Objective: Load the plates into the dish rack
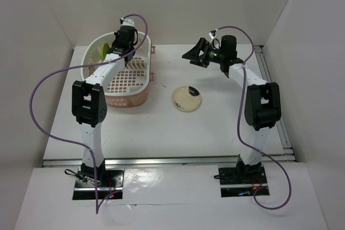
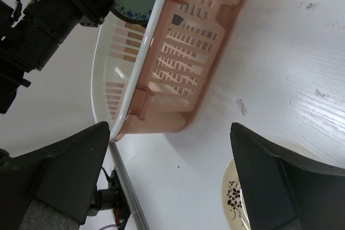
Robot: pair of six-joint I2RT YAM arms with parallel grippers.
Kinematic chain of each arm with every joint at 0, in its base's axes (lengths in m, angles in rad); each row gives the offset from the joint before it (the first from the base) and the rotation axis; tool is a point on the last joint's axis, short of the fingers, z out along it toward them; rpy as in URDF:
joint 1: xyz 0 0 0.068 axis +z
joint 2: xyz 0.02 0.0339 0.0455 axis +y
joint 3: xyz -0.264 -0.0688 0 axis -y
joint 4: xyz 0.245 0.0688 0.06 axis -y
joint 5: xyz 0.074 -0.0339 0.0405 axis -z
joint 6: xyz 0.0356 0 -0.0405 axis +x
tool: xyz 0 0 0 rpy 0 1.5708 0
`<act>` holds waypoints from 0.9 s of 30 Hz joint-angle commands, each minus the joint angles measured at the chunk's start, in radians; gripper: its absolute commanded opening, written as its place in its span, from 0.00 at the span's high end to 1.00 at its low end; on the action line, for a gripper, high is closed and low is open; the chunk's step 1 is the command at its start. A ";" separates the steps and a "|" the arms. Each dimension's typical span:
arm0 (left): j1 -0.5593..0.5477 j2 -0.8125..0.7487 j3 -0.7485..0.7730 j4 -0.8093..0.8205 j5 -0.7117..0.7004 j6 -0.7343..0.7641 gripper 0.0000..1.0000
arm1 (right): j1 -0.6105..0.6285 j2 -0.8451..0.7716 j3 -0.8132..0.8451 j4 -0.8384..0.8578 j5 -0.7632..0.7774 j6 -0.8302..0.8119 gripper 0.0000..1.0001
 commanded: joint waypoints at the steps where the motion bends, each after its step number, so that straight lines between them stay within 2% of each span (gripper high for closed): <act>1: 0.004 0.003 0.033 0.050 -0.006 -0.016 1.00 | 0.004 0.005 0.055 0.061 -0.020 -0.005 0.00; 27: 0.014 0.063 0.003 0.052 -0.003 -0.038 1.00 | 0.004 0.015 0.055 0.070 -0.029 0.004 0.00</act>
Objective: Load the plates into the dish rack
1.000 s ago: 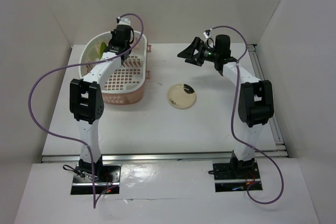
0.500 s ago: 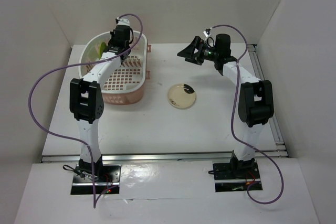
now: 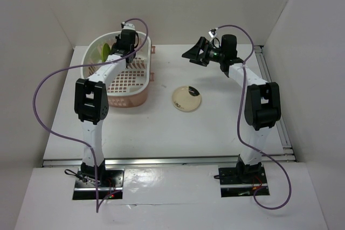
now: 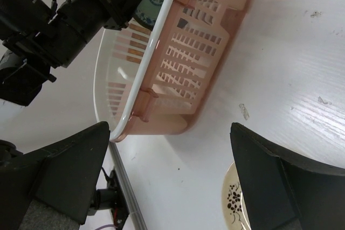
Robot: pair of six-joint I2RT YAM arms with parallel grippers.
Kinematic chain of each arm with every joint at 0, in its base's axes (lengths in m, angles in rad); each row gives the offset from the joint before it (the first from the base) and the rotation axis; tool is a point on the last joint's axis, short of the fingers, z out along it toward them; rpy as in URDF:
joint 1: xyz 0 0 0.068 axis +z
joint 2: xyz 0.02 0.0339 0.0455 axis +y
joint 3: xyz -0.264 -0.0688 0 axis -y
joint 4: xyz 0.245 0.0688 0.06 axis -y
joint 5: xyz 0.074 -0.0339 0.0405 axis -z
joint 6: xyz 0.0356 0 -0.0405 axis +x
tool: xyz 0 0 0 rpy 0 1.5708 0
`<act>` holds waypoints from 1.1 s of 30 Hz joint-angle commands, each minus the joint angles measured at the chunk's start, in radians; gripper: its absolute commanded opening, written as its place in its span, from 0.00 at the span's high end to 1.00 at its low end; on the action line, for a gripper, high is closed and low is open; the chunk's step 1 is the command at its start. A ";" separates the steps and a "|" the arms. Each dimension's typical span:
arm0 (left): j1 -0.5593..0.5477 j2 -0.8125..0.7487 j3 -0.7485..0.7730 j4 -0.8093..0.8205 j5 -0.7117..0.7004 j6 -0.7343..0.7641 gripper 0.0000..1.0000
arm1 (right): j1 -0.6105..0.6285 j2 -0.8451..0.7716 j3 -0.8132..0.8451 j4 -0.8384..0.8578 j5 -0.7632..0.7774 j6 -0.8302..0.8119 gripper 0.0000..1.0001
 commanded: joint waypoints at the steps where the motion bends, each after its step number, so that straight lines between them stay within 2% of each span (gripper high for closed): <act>1: 0.004 0.003 0.003 0.043 -0.002 -0.030 1.00 | 0.004 0.011 0.043 0.048 -0.017 0.003 0.00; 14: 0.004 0.021 0.012 0.003 0.028 -0.084 1.00 | 0.004 0.011 0.043 0.057 -0.026 0.003 0.00; 22: 0.004 0.021 0.012 -0.006 0.039 -0.095 0.66 | 0.004 0.002 0.034 0.057 -0.026 0.003 0.00; 23: 0.004 0.021 0.012 -0.015 0.039 -0.095 0.59 | 0.004 0.002 0.034 0.057 -0.026 0.003 0.00; 30: 0.014 0.021 0.012 -0.026 0.048 -0.106 0.57 | 0.004 -0.007 0.025 0.066 -0.035 0.003 0.00; 32: 0.014 0.009 0.012 -0.038 0.048 -0.124 0.50 | 0.004 -0.007 0.025 0.037 -0.014 -0.015 0.00; 33: 0.014 -0.006 0.024 -0.039 0.048 -0.124 0.44 | 0.004 -0.007 0.025 0.017 0.000 -0.029 0.00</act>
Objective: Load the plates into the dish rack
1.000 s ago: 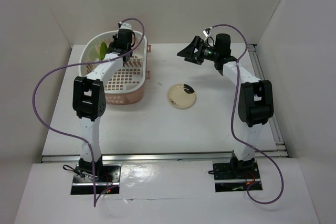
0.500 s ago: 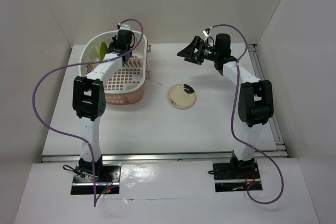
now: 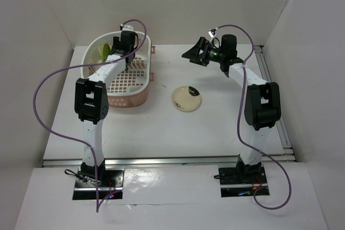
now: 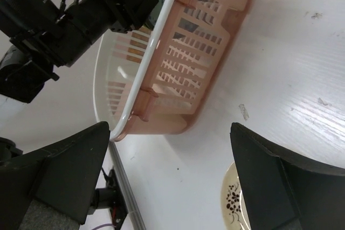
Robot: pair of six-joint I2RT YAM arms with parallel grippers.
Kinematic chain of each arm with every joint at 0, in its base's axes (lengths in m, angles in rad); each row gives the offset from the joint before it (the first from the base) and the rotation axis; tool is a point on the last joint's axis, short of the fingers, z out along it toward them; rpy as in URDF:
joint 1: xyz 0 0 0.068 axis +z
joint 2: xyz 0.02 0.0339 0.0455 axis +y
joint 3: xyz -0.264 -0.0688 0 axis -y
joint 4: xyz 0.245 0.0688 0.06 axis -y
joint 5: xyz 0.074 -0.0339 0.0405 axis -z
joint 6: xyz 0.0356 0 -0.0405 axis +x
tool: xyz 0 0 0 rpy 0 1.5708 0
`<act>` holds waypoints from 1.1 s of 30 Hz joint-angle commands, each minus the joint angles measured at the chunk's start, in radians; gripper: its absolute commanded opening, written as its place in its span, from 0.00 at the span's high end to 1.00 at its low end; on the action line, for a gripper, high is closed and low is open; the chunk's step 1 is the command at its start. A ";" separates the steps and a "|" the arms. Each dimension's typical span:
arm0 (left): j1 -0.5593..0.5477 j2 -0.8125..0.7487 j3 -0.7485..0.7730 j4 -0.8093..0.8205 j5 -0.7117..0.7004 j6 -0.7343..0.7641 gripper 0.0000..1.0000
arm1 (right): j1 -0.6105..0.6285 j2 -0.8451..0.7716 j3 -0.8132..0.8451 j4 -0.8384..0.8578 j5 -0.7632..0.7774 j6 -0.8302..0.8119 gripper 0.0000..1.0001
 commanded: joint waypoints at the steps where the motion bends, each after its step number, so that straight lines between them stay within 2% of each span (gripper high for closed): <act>1: 0.007 -0.040 0.050 -0.026 0.015 -0.059 0.31 | 0.004 -0.008 0.034 -0.050 0.052 -0.060 0.00; 3: 0.007 -0.078 0.061 -0.057 0.073 -0.071 0.26 | 0.004 -0.017 0.034 -0.090 0.108 -0.087 0.00; 5: 0.007 -0.153 0.071 -0.080 0.163 -0.102 0.11 | -0.019 -0.017 0.008 -0.104 0.158 -0.098 0.00; 7: -0.002 -0.201 0.081 -0.113 0.225 -0.123 0.01 | -0.046 -0.026 -0.043 -0.104 0.168 -0.098 0.00; 8: -0.002 -0.227 0.081 -0.124 0.257 -0.139 0.00 | -0.060 -0.026 -0.061 -0.104 0.168 -0.109 0.00; 13: -0.002 -0.411 0.051 -0.164 0.472 -0.244 0.00 | -0.109 -0.167 -0.190 -0.191 0.344 -0.247 0.00; 17: -0.002 -0.518 0.006 -0.204 0.607 -0.380 0.00 | -0.109 -0.258 -0.380 -0.138 0.353 -0.247 0.00; 22: -0.002 -0.614 -0.092 -0.213 0.794 -0.496 0.00 | -0.109 -0.279 -0.489 -0.112 0.292 -0.238 0.03; 27: -0.002 -0.686 -0.216 -0.204 0.833 -0.507 0.00 | -0.109 -0.279 -0.557 -0.101 0.283 -0.219 0.04; 33: -0.002 -0.770 -0.248 -0.195 0.854 -0.466 0.00 | -0.091 -0.226 -0.586 -0.081 0.249 -0.219 0.10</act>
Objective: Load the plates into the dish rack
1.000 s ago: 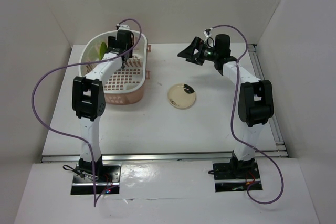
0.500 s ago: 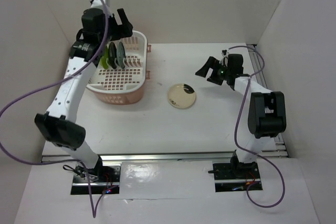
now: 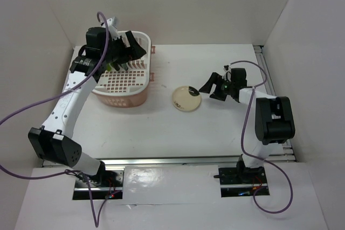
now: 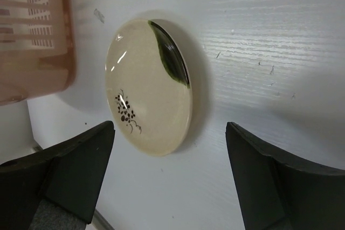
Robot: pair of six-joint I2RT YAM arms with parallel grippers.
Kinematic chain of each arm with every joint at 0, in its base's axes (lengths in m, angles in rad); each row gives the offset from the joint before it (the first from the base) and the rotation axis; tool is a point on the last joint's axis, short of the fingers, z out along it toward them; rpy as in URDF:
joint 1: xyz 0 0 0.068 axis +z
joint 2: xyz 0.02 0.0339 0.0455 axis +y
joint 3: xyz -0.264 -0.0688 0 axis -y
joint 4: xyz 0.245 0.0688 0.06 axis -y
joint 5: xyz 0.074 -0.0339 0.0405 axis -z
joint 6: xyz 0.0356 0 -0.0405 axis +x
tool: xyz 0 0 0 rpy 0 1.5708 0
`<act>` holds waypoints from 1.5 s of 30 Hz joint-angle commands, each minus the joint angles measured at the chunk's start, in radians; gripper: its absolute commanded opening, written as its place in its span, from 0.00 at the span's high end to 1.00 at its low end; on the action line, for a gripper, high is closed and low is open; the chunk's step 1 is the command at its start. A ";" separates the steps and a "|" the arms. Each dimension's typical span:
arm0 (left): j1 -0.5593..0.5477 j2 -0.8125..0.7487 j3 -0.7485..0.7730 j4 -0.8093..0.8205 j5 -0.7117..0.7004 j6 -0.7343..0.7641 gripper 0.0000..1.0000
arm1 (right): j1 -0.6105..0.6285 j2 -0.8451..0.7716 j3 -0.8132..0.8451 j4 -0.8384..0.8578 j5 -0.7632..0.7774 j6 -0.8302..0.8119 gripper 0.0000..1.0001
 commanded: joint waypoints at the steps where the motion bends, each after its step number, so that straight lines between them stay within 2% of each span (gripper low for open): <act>1: -0.002 -0.094 0.022 0.042 0.045 0.010 0.00 | 0.017 0.036 -0.013 0.056 -0.037 -0.010 0.11; 6: -0.002 -0.122 0.033 0.032 0.055 0.042 0.00 | 0.017 0.128 -0.013 0.091 -0.068 0.021 0.24; 7: -0.002 -0.132 0.033 0.032 0.055 0.042 0.00 | 0.017 0.144 -0.013 0.102 -0.084 0.021 0.24; 8: -0.002 -0.132 0.043 0.032 0.055 0.042 0.00 | 0.026 0.159 -0.013 0.102 -0.097 0.021 0.31; 10: -0.002 -0.132 0.053 0.022 0.045 0.054 0.00 | 0.026 0.193 -0.003 0.102 -0.097 0.021 0.31; 11: -0.002 -0.132 0.053 0.022 0.045 0.064 0.00 | 0.026 0.193 0.006 0.102 -0.097 0.021 0.37; 20: -0.002 -0.111 0.096 0.003 0.035 0.073 0.00 | 0.026 0.276 0.025 0.104 -0.097 0.010 0.50; 25: -0.002 -0.083 0.128 0.003 0.053 0.073 0.00 | 0.035 0.334 0.049 0.090 -0.106 0.010 0.54; 28: -0.002 -0.074 0.137 0.003 0.053 0.073 0.00 | 0.035 0.352 0.069 0.068 -0.106 -0.009 0.60; 33: -0.002 -0.065 0.137 0.003 0.053 0.073 0.00 | 0.035 0.372 0.089 0.044 -0.095 -0.010 0.82; 34: -0.002 -0.065 0.128 0.003 0.053 0.073 0.00 | 0.035 0.372 0.098 0.035 -0.086 -0.010 0.94; 35: -0.002 -0.065 0.128 0.003 0.053 0.073 0.00 | 0.035 0.372 0.099 0.035 -0.086 -0.010 1.00; 41: -0.002 -0.065 0.110 0.003 0.053 0.073 0.00 | 0.005 0.328 0.175 -0.030 -0.019 0.012 1.00; 45: -0.002 -0.045 0.110 0.028 0.125 0.073 0.00 | 0.005 0.224 0.273 -0.113 0.131 0.012 1.00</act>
